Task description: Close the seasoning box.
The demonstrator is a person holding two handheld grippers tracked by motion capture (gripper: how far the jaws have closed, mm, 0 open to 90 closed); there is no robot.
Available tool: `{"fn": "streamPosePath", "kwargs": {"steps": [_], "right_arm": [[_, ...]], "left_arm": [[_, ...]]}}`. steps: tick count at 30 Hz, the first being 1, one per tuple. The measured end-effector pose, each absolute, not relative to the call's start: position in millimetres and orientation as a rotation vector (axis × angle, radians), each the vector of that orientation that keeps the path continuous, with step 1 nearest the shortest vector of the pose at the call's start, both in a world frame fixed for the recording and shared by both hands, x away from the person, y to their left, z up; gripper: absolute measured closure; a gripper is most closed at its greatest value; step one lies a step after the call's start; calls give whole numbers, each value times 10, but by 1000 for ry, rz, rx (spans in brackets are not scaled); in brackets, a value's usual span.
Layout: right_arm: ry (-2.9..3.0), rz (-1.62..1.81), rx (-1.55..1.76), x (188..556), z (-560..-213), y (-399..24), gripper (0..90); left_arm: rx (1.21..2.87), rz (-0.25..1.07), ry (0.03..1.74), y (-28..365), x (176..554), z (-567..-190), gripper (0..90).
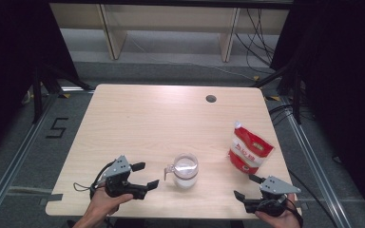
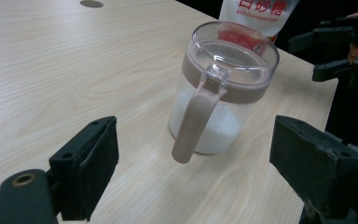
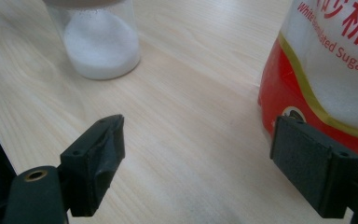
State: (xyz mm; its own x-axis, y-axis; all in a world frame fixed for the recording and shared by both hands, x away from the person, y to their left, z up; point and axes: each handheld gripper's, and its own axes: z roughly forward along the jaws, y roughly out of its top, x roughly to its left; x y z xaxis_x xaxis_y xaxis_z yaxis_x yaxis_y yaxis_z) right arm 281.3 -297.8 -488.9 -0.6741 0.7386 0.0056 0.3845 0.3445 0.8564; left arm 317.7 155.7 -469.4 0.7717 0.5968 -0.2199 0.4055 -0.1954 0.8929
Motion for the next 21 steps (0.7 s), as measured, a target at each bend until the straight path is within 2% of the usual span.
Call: {"fn": "streamPosePath", "kwargs": {"steps": [4, 21], "right_arm": [[2248, 1262, 966, 2828, -4882, -2992, 155], [2313, 1199, 983, 2829, -4927, -2968, 156]], "left_arm": [[1831, 209, 761, 1571, 3176, -4741, 150], [1912, 226, 765, 1603, 3156, -4938, 151]]}}
